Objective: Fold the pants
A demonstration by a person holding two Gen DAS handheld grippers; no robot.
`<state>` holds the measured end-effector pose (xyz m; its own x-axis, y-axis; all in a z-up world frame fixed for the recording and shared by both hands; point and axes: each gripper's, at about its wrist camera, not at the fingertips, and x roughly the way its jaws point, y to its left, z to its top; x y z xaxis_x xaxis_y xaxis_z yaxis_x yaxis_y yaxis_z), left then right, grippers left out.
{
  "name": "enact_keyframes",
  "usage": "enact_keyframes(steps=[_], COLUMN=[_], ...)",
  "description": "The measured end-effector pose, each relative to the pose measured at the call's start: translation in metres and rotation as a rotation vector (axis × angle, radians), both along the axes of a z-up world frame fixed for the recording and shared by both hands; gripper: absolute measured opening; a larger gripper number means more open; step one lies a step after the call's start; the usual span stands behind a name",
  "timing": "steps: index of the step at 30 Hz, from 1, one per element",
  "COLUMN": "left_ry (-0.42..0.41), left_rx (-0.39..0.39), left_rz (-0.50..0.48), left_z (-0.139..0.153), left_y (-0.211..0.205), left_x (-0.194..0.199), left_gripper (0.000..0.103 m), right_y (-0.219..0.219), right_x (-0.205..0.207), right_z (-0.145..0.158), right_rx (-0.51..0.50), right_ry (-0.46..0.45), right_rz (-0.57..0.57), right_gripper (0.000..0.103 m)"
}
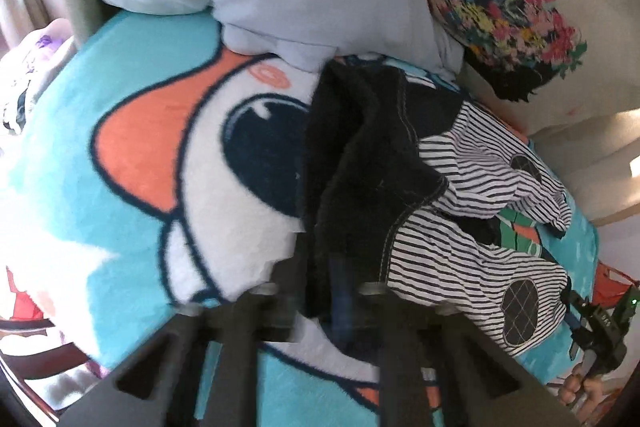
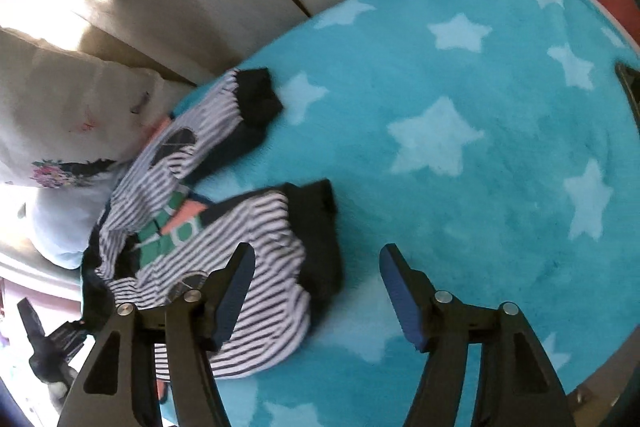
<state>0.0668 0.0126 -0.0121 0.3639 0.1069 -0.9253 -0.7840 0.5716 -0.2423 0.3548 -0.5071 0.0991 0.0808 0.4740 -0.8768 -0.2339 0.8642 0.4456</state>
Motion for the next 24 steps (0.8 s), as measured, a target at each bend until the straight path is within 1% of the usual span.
enact_keyframes(steps=[1,3,4,5,6,7,11,14,16,17,19,20,21,22,23,24], left_ry=[-0.005,-0.002,-0.001,-0.001,0.000,-0.006,-0.031,-0.026,-0.014,-0.009,-0.003,-0.016,-0.036,-0.056,-0.071,-0.083], left_rx=[-0.011,-0.024,-0.027,-0.028,-0.025,-0.028,-0.041,-0.029,-0.037,-0.042,-0.077,-0.094,-0.110,-0.121,-0.125,-0.127], left_rz=[0.012,0.024,0.029,0.033,0.038,0.045,0.074,0.086,0.094,0.098,0.103,0.101,0.096,0.086,0.077,0.071], left_z=[0.001,0.000,0.001,-0.001,-0.001,-0.004,0.003,0.005,0.001,-0.002,-0.015,-0.018,-0.020,-0.021,-0.021,-0.020], left_y=[0.002,0.004,0.005,0.004,0.003,0.003,0.008,0.012,0.013,0.013,0.016,0.016,0.015,0.016,0.016,0.018], left_x=[-0.004,-0.008,-0.010,-0.010,-0.010,-0.009,-0.017,-0.020,-0.022,-0.023,-0.024,-0.027,-0.030,-0.033,-0.037,-0.040], left_gripper=[0.008,0.008,0.008,0.008,0.008,0.008,0.008,0.008,0.008,0.008,0.010,0.011,0.012,0.013,0.015,0.018], right_y=[0.004,0.006,0.013,0.017,0.020,0.025,0.041,0.040,0.036,0.032,0.026,0.024,0.017,0.014,0.012,0.011], right_x=[0.001,0.002,0.001,0.000,-0.002,-0.005,-0.020,-0.028,-0.024,-0.022,-0.013,-0.006,-0.001,0.002,0.004,0.005], right_z=[-0.009,-0.013,-0.014,-0.015,-0.016,-0.017,-0.016,-0.013,-0.017,-0.023,-0.037,-0.041,-0.044,-0.045,-0.039,-0.036], right_rx=[0.001,0.006,0.015,0.024,0.030,0.040,0.079,0.110,0.102,0.082,0.049,0.051,0.078,0.096,0.098,0.096], right_ry=[0.015,0.012,0.005,0.013,0.022,0.038,0.045,0.049,0.048,0.044,0.049,0.056,0.073,0.084,0.062,0.047], right_rz=[0.007,0.018,0.035,0.045,0.052,0.064,0.114,0.111,0.103,0.087,0.062,0.050,0.026,0.002,-0.037,-0.050], right_gripper=[0.069,0.069,0.061,0.033,0.025,0.022,0.016,0.015,0.015,0.015,0.016,0.019,0.022,0.031,0.045,0.051])
